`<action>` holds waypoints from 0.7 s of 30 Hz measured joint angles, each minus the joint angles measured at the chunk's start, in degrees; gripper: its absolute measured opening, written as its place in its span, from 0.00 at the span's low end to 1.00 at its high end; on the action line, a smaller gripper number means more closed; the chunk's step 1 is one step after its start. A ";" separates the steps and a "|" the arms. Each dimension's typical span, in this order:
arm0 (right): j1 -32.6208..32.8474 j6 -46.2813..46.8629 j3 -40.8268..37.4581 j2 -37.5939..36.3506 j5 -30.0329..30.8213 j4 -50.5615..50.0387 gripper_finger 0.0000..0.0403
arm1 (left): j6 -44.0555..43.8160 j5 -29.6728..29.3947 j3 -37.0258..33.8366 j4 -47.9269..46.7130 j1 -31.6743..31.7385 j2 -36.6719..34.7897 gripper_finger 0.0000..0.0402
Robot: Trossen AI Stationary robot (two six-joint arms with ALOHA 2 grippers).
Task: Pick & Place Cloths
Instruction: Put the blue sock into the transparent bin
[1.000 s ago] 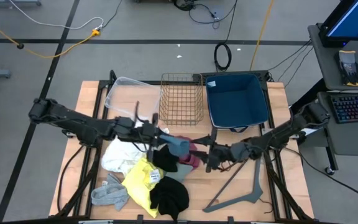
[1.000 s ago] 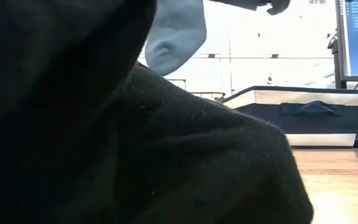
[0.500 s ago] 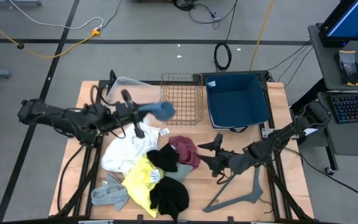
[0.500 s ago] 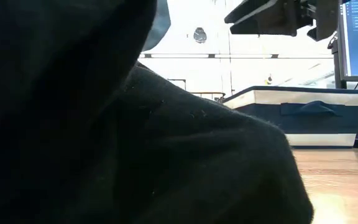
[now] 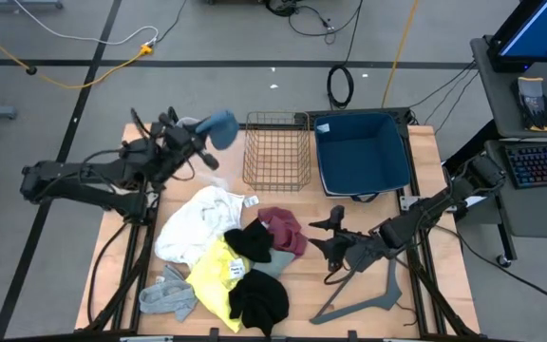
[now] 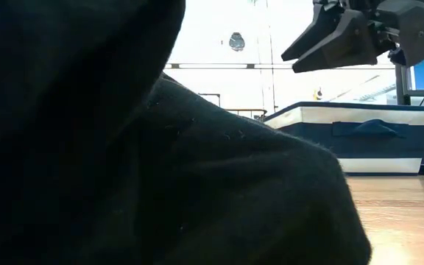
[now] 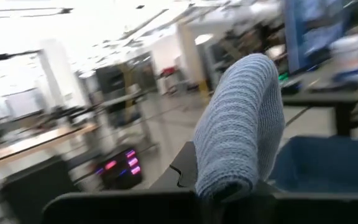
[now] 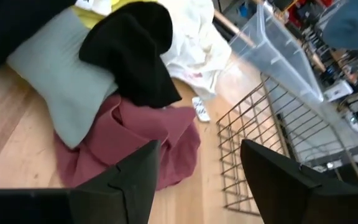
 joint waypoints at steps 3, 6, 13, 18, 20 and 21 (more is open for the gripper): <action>0.25 2.81 0.00 0.00 -2.08 -2.03 0.54 | -1.25 -2.02 0.00 -3.25 2.80 0.00 0.00; 0.26 5.07 0.00 0.00 -4.83 -3.10 0.54 | -2.86 -3.04 0.00 -6.16 5.62 0.02 0.00; 0.24 7.35 0.00 0.00 -7.50 -3.41 0.53 | -8.98 -2.75 0.00 -15.14 11.66 0.02 0.00; 0.22 7.33 -0.02 0.00 -7.54 -3.41 0.53 | -15.35 1.05 0.00 -24.67 15.23 0.08 0.00; 0.22 7.33 -0.02 0.00 -7.55 -3.40 0.53 | -17.57 2.93 0.00 -27.72 16.70 0.09 0.00; 0.22 7.35 -0.02 0.00 -7.55 -3.41 0.53 | -18.62 4.07 0.00 -28.96 17.41 0.07 0.00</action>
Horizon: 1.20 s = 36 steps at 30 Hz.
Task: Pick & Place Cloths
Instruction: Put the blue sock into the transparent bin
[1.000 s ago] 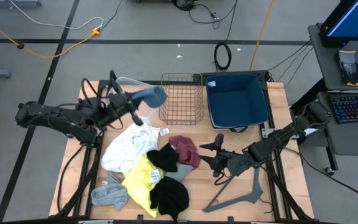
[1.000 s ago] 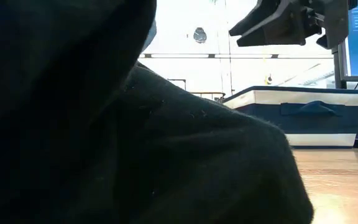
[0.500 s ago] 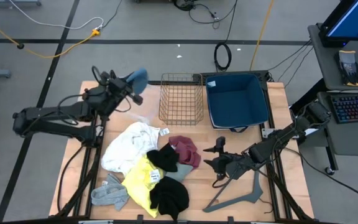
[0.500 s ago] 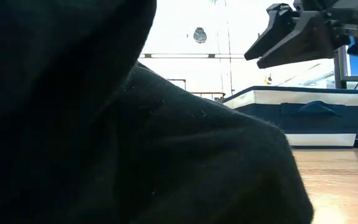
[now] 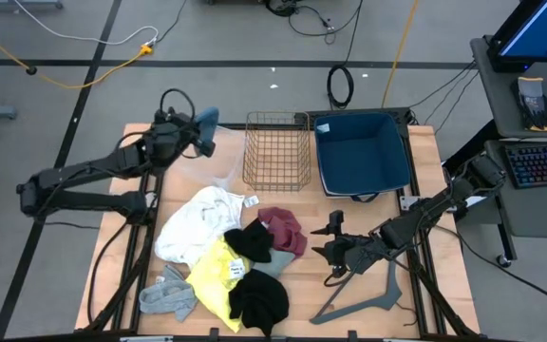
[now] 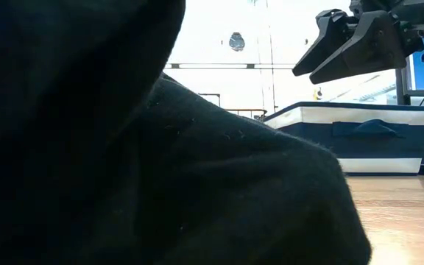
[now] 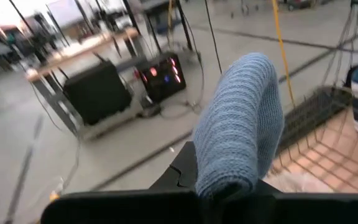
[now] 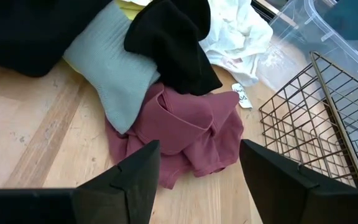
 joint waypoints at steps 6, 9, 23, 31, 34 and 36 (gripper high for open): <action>0.00 0.00 0.00 0.00 0.00 0.02 0.53 | -4.11 5.69 0.00 -4.63 3.92 0.00 0.00; 0.00 0.02 0.00 0.00 -0.02 0.02 0.53 | -5.67 7.92 0.00 -6.34 5.42 0.02 0.00; 0.00 0.02 0.00 0.00 -0.04 0.06 0.53 | -8.45 13.28 0.00 -12.05 8.19 3.63 0.00; 0.00 0.07 0.00 0.00 -0.04 0.05 0.53 | -8.14 15.76 0.00 -12.16 8.19 9.52 0.00; 0.00 0.07 0.00 0.00 -0.04 0.07 0.53 | -7.82 16.46 0.00 -12.31 8.19 11.79 0.00; 0.00 0.07 0.00 0.00 -0.04 0.07 0.53 | -7.42 16.97 0.00 -12.51 8.26 13.12 0.00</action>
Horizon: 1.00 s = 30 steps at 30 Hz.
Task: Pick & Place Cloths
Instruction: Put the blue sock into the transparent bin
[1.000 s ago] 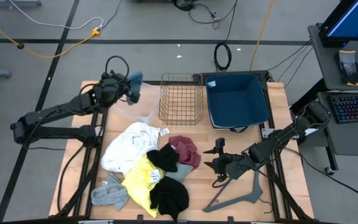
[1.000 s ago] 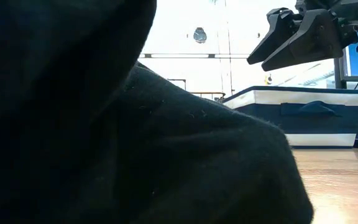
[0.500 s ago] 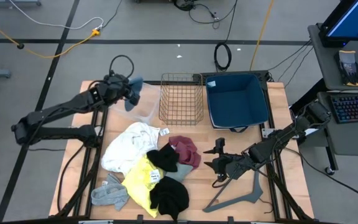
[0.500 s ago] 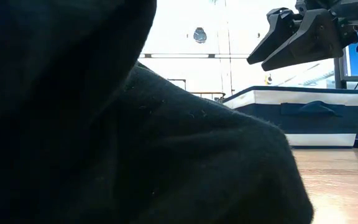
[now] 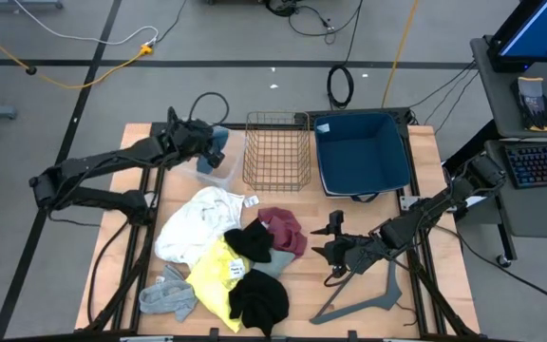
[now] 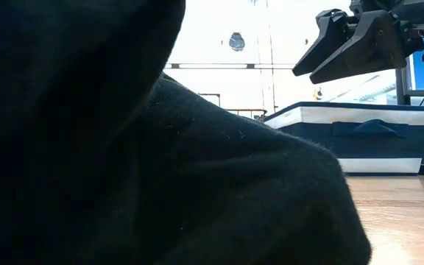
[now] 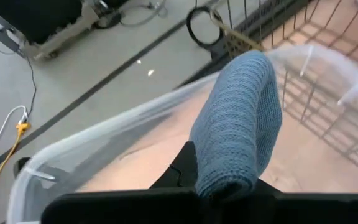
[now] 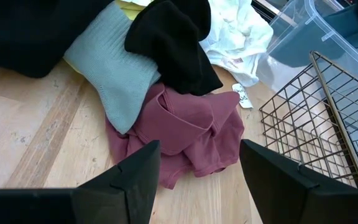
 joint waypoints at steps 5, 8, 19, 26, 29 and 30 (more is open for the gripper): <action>0.00 0.41 0.00 0.00 -0.02 0.00 0.53 | 0.03 2.66 0.00 -0.75 1.72 2.56 0.00; 0.00 1.08 0.00 0.00 -0.03 0.00 0.53 | -0.79 5.21 0.00 -1.79 3.61 3.36 0.00; 0.00 1.07 0.00 0.00 -0.26 0.00 0.53 | -6.86 17.46 0.00 -7.31 11.28 3.44 0.00; 0.00 1.07 0.00 0.00 -0.26 0.01 0.53 | -11.29 20.37 0.00 -8.66 13.09 3.45 0.00; 0.00 1.07 0.00 0.00 -0.26 0.02 0.53 | -12.11 21.17 0.00 -9.31 12.87 4.52 0.00; 0.00 1.07 0.00 0.00 -0.29 0.02 0.53 | -12.57 21.62 0.00 -9.71 12.83 5.00 0.00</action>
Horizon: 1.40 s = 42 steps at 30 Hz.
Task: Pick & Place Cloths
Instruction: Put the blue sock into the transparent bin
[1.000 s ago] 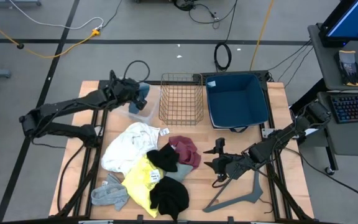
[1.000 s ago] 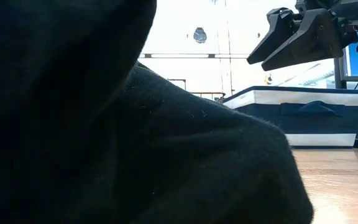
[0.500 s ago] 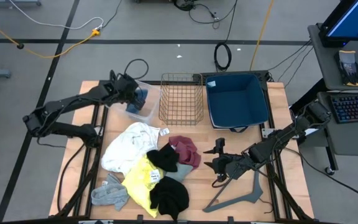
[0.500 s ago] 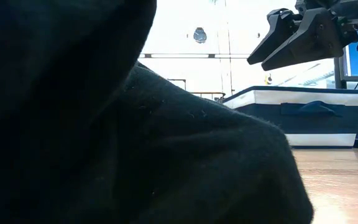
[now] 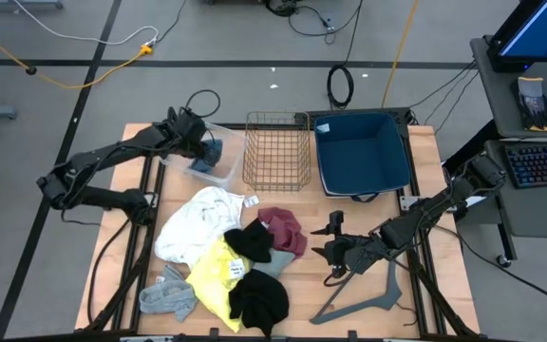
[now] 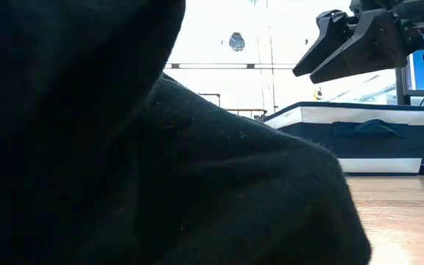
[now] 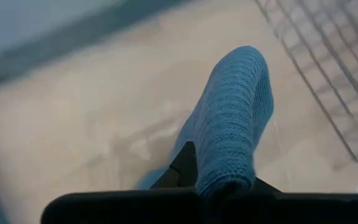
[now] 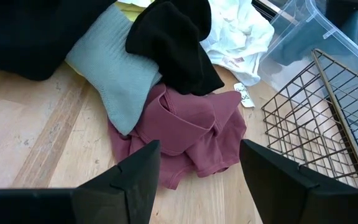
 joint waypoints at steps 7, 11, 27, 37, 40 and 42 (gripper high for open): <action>-0.31 -0.05 0.00 0.02 -2.63 0.44 0.53 | -1.49 0.05 0.00 0.39 -0.83 4.68 0.00; -0.31 -0.04 0.00 0.02 -2.66 0.44 0.53 | -1.55 0.03 0.01 0.70 -0.81 5.83 0.00; -0.31 -0.02 0.00 0.01 -2.66 0.42 0.53 | -0.42 5.64 0.01 1.19 -0.81 5.85 0.24; -0.31 -0.52 0.00 0.02 -5.93 0.52 0.53 | -0.14 7.60 0.02 1.10 -0.81 3.77 0.61; -0.29 -1.64 0.00 0.02 -9.16 2.56 0.53 | 0.41 10.38 0.01 1.13 -0.81 1.11 0.69; -0.26 -2.80 0.00 0.02 -10.34 4.95 0.53 | 0.41 10.92 0.02 1.15 -0.84 -1.20 0.73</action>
